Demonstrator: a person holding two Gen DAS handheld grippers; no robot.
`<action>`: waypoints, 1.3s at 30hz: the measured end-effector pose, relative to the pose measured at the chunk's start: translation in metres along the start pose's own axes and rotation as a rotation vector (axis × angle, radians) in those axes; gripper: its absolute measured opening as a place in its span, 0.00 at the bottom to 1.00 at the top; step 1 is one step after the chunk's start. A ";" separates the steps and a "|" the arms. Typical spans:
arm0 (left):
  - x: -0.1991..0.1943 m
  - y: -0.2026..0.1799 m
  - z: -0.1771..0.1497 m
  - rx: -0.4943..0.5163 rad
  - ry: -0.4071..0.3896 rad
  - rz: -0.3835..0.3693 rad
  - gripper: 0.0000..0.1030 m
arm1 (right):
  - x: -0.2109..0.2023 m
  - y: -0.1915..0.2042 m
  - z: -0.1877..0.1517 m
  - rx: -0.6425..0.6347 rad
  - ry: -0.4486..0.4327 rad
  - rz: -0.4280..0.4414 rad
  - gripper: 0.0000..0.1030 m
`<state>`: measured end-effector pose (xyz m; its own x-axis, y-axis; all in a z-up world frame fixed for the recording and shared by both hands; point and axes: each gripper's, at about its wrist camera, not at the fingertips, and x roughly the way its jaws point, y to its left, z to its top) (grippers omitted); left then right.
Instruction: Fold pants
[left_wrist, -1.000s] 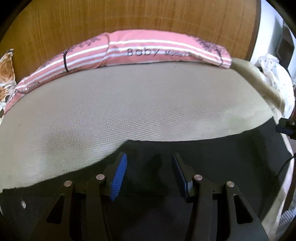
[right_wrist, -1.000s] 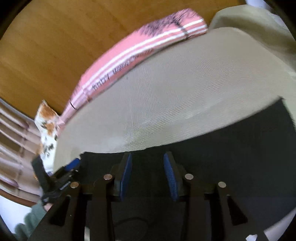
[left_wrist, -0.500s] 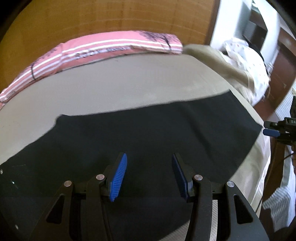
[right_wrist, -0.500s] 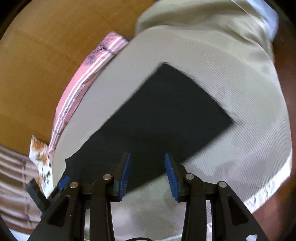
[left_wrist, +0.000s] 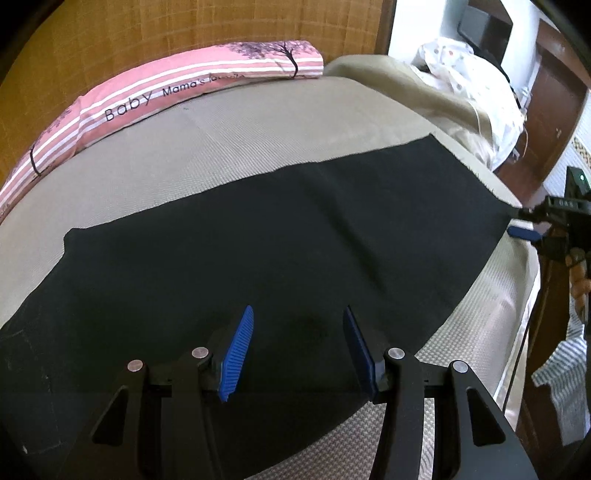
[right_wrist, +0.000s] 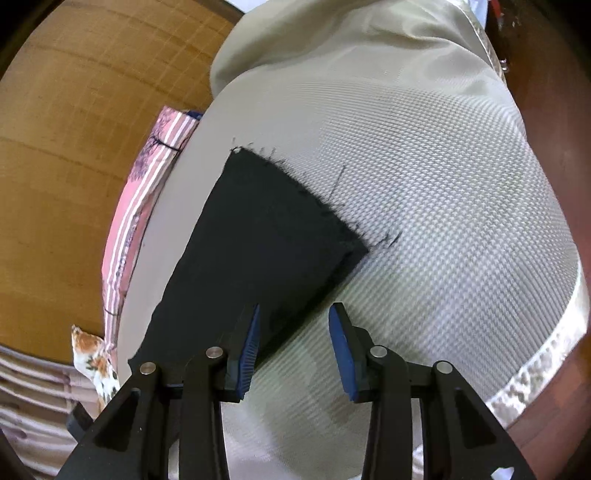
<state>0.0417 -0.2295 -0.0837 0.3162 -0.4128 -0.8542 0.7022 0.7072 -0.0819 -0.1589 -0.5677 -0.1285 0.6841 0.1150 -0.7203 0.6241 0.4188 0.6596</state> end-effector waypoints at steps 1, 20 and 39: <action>0.002 -0.001 -0.001 0.003 0.005 0.005 0.50 | 0.001 -0.002 0.003 0.008 -0.015 0.014 0.33; 0.002 0.021 0.001 -0.094 0.000 -0.014 0.53 | 0.014 0.007 0.028 0.035 -0.069 0.126 0.09; -0.091 0.178 -0.057 -0.497 -0.127 0.152 0.53 | 0.121 0.253 -0.085 -0.360 0.298 0.403 0.09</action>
<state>0.1011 -0.0330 -0.0498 0.4867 -0.3292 -0.8092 0.2660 0.9381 -0.2217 0.0494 -0.3717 -0.0667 0.6721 0.5531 -0.4923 0.1360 0.5614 0.8163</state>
